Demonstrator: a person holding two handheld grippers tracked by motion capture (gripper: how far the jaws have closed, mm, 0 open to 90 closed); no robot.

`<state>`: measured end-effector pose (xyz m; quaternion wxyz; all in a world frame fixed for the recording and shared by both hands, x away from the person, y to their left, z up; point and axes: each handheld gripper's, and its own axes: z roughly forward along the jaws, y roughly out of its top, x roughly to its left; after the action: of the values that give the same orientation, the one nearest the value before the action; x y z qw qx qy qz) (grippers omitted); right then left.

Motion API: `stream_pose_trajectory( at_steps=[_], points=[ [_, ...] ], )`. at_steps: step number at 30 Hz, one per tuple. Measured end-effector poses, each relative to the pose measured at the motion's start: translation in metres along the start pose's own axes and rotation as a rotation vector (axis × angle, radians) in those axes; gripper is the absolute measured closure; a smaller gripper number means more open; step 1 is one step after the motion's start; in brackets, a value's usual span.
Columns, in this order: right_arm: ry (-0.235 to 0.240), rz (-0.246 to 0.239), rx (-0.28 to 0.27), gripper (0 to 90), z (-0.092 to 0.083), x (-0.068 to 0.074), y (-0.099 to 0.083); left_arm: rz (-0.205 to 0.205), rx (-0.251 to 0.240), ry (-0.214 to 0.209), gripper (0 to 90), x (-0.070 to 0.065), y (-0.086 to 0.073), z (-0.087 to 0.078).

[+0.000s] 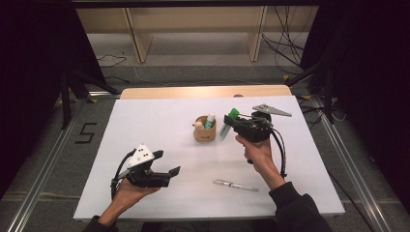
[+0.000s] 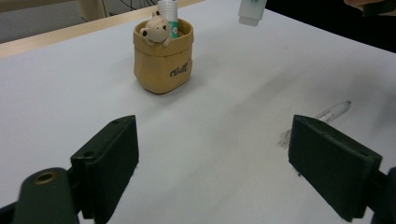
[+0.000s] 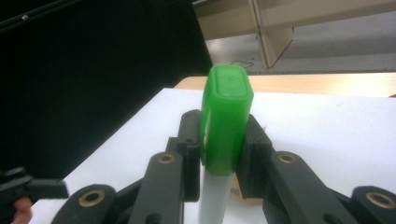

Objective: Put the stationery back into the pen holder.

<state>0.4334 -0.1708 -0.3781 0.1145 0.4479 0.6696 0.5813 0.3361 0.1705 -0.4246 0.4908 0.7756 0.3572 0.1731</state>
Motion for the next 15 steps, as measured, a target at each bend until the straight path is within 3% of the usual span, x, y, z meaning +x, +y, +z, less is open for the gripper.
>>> stream_pose_trajectory(
  at_steps=[15],
  points=[
    [-0.079,0.002,-0.001,74.8,0.039,-0.01,0.013,-0.017,-0.038,0.029,15.6,0.005,-0.004,-0.009]
  ],
)
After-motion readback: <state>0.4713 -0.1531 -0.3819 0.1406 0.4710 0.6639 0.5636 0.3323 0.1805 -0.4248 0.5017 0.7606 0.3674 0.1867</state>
